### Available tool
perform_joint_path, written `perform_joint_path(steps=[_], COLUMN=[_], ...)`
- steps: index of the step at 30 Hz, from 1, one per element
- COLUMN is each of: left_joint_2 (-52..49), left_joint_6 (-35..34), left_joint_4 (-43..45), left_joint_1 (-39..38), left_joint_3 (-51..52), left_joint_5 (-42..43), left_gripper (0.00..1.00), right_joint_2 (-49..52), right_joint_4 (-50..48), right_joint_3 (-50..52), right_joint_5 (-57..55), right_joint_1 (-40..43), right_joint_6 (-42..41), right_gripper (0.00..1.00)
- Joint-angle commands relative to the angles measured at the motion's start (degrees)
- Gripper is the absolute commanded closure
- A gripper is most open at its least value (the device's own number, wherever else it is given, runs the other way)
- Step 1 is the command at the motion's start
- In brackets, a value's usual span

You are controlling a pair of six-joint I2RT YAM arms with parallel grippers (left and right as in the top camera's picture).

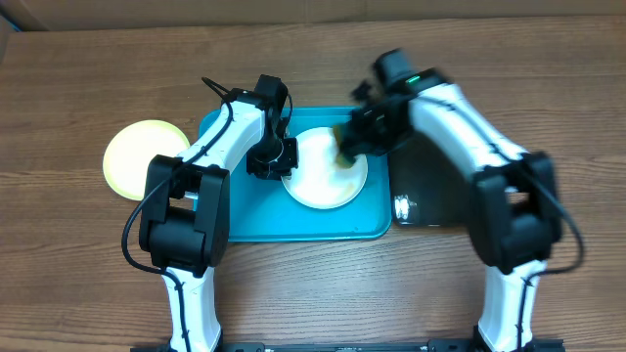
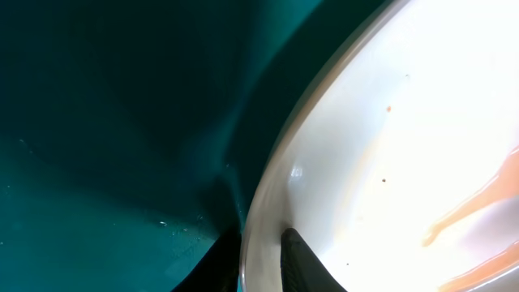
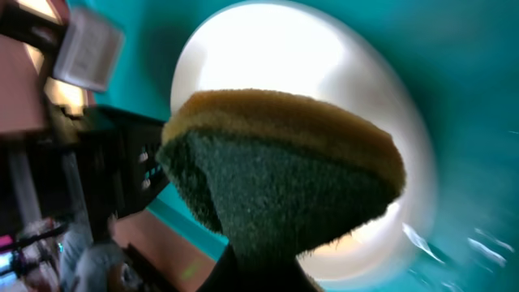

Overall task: Clean dirty plates on tray and stack at the side
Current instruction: 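Scrub the white plate with the sponge in the right gripper, then drop the sponge in the black tray and raise the right arm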

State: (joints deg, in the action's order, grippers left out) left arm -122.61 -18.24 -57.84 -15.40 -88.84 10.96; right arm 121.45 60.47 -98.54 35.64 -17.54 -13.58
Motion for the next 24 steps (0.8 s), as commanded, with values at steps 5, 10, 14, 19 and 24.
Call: perform_joint_path(steps=[5, 10, 14, 19, 24], left_joint_2=[-1.0, -1.0, -1.0, -1.0, -1.0], left_joint_6=[0.2, 0.2, 0.2, 0.2, 0.3], left_joint_4=[-0.2, -0.4, -0.4, 0.1, 0.0], left_joint_1=[-0.4, -0.4, -0.4, -0.4, -0.4], left_joint_3=[0.3, 0.3, 0.3, 0.3, 0.3], left_joint_5=[0.5, 0.5, 0.5, 0.5, 0.5], left_gripper=[0.79, 0.78, 0.76, 0.75, 0.62], right_joint_2=[-7.2, -7.2, -7.2, -7.1, -7.3], right_joint_4=[12.8, 13.0, 7.8, -1.8, -3.7], right_joint_3=[-1.7, 3.0, 9.1, 17.4, 19.8], right_joint_5=[-18.6, -28.2, -28.8, -28.7, -28.5], right_joint_1=[10.8, 13.7, 14.1, 14.0, 14.0], right_joint_6=[4.9, 4.9, 4.6, 3.1, 2.4], right_gripper=[0.96, 0.96, 0.96, 0.8, 0.23])
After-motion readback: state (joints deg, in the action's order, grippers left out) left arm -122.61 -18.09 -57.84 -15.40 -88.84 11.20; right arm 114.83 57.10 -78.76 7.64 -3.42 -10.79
